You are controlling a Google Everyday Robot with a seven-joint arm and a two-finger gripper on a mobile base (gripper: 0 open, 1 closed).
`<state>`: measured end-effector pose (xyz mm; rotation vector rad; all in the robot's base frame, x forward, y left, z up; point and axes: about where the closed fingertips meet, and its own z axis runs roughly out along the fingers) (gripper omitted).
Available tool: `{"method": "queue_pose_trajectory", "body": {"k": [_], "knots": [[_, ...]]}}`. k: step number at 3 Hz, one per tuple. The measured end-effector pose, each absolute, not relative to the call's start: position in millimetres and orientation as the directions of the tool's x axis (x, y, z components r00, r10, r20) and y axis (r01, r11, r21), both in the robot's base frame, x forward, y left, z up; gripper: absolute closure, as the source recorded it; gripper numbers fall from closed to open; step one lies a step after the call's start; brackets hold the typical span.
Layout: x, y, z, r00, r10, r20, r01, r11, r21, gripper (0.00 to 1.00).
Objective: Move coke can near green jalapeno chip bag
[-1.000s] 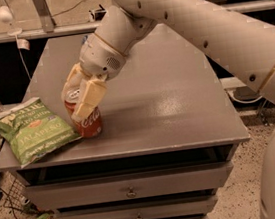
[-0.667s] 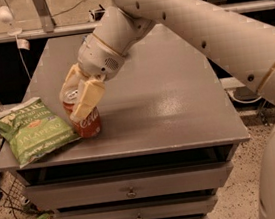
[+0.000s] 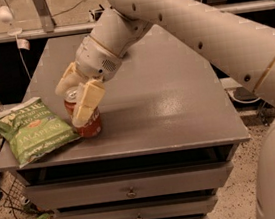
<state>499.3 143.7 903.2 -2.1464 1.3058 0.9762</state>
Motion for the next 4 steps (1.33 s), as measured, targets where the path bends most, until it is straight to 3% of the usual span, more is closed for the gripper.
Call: {"method": "queue_pose_trajectory", "body": {"k": [2,4], "knots": [[498.6,147.6,903.2,0.322,-0.583,-0.746,-0.881,-0.473,-0.011,0.00],[514.2,64.7,910.2,0.266,-0.710,-0.652,-0.939,-0.344,-0.008,0.00]]}}
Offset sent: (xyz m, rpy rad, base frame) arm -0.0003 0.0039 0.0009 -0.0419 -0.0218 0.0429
